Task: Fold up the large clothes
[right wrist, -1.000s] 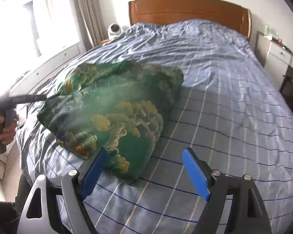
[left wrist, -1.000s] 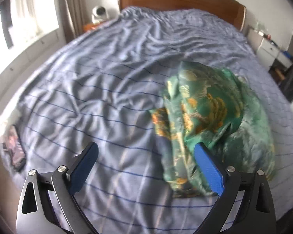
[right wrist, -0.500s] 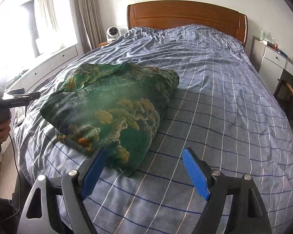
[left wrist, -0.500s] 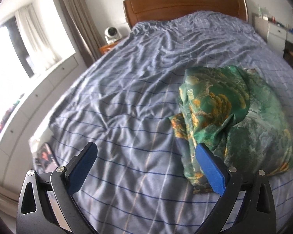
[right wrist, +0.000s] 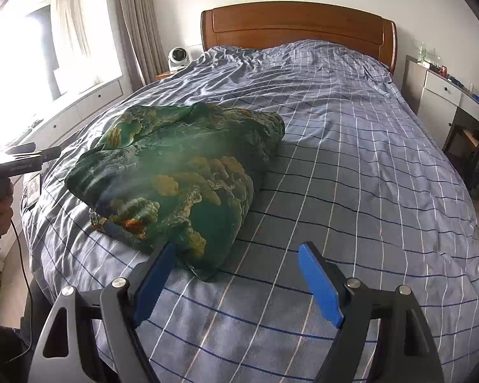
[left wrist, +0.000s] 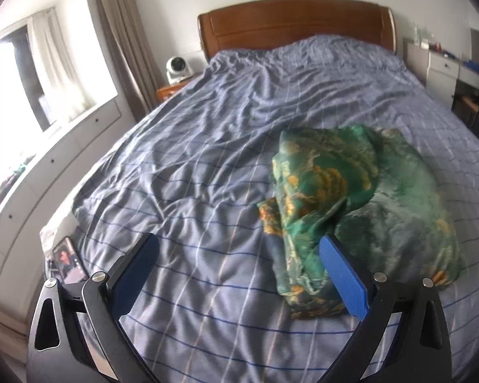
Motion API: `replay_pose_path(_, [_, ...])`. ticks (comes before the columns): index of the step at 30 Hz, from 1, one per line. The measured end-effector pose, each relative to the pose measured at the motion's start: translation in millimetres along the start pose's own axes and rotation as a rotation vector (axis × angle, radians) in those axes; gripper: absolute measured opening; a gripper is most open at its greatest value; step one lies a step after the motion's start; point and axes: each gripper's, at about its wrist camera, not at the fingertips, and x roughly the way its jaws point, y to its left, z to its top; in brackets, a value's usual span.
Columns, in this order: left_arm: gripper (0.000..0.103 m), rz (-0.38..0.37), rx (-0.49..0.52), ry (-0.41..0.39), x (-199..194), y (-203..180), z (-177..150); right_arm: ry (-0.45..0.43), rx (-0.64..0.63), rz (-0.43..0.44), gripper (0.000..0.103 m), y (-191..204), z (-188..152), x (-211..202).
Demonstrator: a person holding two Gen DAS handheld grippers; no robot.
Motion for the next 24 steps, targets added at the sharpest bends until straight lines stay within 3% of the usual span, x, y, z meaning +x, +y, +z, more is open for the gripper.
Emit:
replay_pose_path(5, [0.101,-0.036,0.015,-0.013,-7,-8,-10,0.012,-0.008,-0.007,0.082,-1,-5,-2])
replay_pose_path(7, [0.101,-0.083,-0.008,0.001,-8,-7,-15,0.002,-0.007,-0.010,0.082,-2,-7,-5])
replay_pose_path(10, [0.101,-0.176,-0.051,-0.003,-12,-6,-25,-0.036,-0.019,-0.027,0.082,-4,-8,-14])
replay_pose_path(14, [0.100,-0.201,-0.063,-0.030,-19,-13,-36,-0.113,-0.051,-0.043,0.082,-4,-11,-28])
replay_pose_path(18, [0.100,-0.281,-0.062,-0.015,-23,-22,-46,-0.161,-0.088,-0.039,0.084,-3,-18,-35])
replay_pose_path(24, [0.100,-0.328,-0.062,0.022,-27,-32,-53,-0.135,-0.097,-0.036,0.086,-4,-29,-37])
